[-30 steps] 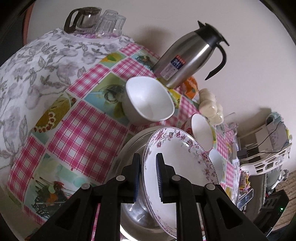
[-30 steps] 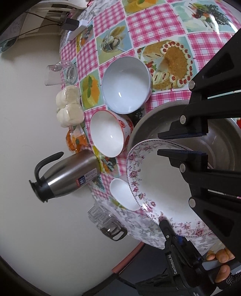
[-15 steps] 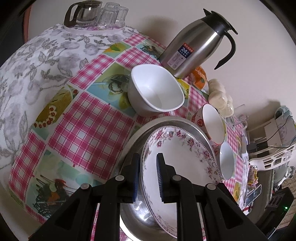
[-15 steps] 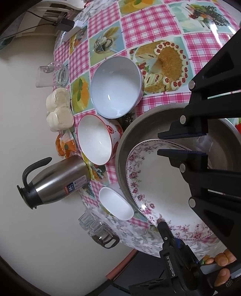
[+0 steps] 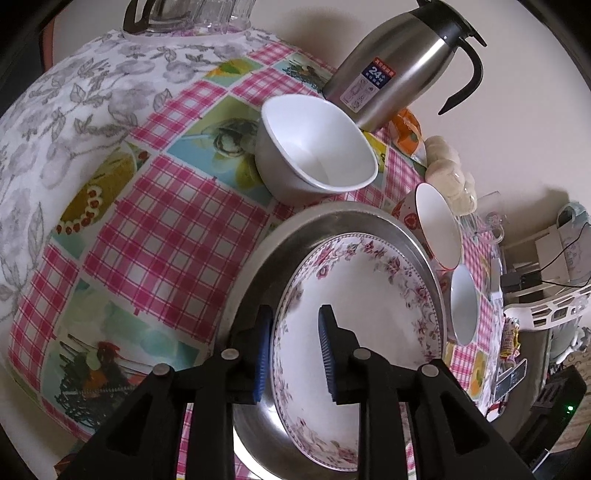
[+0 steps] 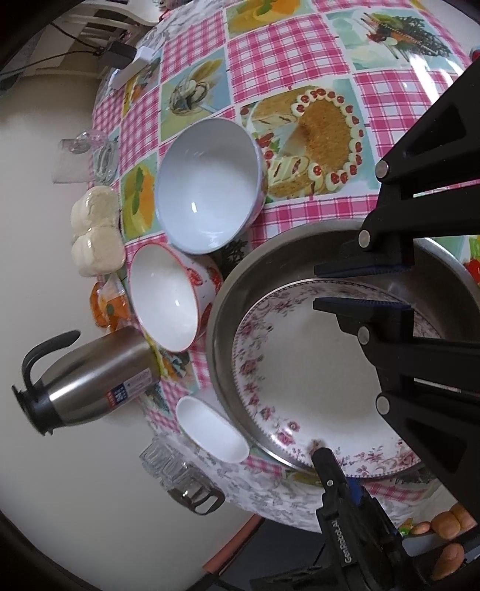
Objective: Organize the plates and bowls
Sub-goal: 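Lower the floral plate into the steel basin with both tools, then open both tools and release the floral plate in the basin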
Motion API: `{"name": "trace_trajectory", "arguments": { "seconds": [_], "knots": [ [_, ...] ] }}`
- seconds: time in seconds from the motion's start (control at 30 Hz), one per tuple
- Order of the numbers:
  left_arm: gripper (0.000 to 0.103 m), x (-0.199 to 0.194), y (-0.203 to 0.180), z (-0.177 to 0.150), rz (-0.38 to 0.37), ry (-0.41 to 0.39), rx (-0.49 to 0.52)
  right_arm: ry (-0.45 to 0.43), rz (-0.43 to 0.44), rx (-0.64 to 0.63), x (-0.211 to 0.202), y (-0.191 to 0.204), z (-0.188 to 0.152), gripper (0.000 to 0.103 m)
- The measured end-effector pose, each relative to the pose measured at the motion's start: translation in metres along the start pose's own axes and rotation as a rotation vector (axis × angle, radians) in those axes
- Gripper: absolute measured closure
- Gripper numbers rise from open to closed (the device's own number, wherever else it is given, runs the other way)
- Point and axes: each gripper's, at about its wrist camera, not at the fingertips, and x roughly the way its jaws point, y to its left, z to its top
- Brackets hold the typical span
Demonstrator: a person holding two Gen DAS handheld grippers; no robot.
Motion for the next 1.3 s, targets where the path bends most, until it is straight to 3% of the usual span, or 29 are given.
{"name": "trace_trajectory", "arguments": {
  "seconds": [0.57,1.0,1.07,1.2,1.3],
  "knots": [
    [0.078,0.006,0.005,-0.002,-0.016,0.021,-0.046,0.051,-0.042,-0.014,0.008,-0.003,-0.002,0.089],
    [0.075,-0.005,-0.008,-0.001,0.046,-0.037,0.003,0.036,-0.026,0.015,0.0,-0.006,0.001,0.089],
    [0.074,-0.009,-0.011,-0.001,0.051,-0.054,0.02,0.017,-0.026,0.01,-0.005,-0.005,0.003,0.089],
    [0.058,-0.015,-0.02,0.0,0.081,-0.082,0.064,-0.017,-0.025,-0.006,-0.013,-0.002,0.005,0.088],
    [0.052,-0.017,-0.024,0.001,0.103,-0.093,0.084,-0.025,-0.034,-0.023,-0.015,0.001,0.005,0.074]
  ]
}}
